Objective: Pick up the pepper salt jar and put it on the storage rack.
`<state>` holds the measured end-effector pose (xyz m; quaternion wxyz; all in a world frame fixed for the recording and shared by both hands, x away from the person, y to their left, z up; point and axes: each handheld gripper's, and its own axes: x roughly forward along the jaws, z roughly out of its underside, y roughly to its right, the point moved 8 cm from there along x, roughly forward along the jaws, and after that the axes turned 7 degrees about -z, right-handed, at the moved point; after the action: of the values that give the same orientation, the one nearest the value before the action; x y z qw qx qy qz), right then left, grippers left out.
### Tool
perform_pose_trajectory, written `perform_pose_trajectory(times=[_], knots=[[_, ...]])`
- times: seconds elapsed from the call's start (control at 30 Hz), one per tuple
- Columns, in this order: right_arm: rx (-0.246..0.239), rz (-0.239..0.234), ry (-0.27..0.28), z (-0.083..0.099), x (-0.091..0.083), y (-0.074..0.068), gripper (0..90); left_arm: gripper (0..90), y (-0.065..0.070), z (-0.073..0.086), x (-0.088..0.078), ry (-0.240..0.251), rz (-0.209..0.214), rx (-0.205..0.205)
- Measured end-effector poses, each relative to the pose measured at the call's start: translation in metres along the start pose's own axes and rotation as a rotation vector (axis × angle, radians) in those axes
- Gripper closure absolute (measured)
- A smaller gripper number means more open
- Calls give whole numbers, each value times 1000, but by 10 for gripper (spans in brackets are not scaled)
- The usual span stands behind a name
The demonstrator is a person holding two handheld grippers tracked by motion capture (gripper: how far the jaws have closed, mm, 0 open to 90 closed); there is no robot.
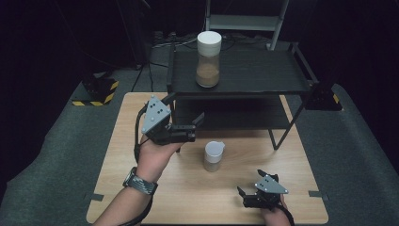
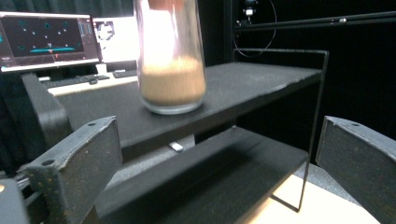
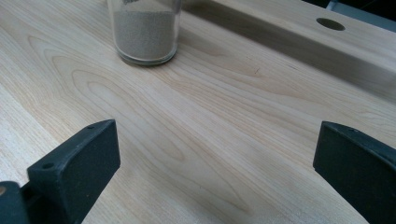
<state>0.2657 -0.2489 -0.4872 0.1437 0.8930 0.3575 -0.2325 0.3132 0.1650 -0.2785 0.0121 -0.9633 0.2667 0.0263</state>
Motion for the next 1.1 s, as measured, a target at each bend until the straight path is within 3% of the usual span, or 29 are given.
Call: perform_pose_trajectory(times=[0.43,0.73,1.1], knots=[[-6,3,-1,0,0,-1,0,4,0,65,-22,-60,15,-5],[-7,4,-3,0,0,-1,0,4,2,99,-33,-102,10,3],[-9,7,-6,-1,1,-2,0,4,-3,144,-39,-173,9,-20]])
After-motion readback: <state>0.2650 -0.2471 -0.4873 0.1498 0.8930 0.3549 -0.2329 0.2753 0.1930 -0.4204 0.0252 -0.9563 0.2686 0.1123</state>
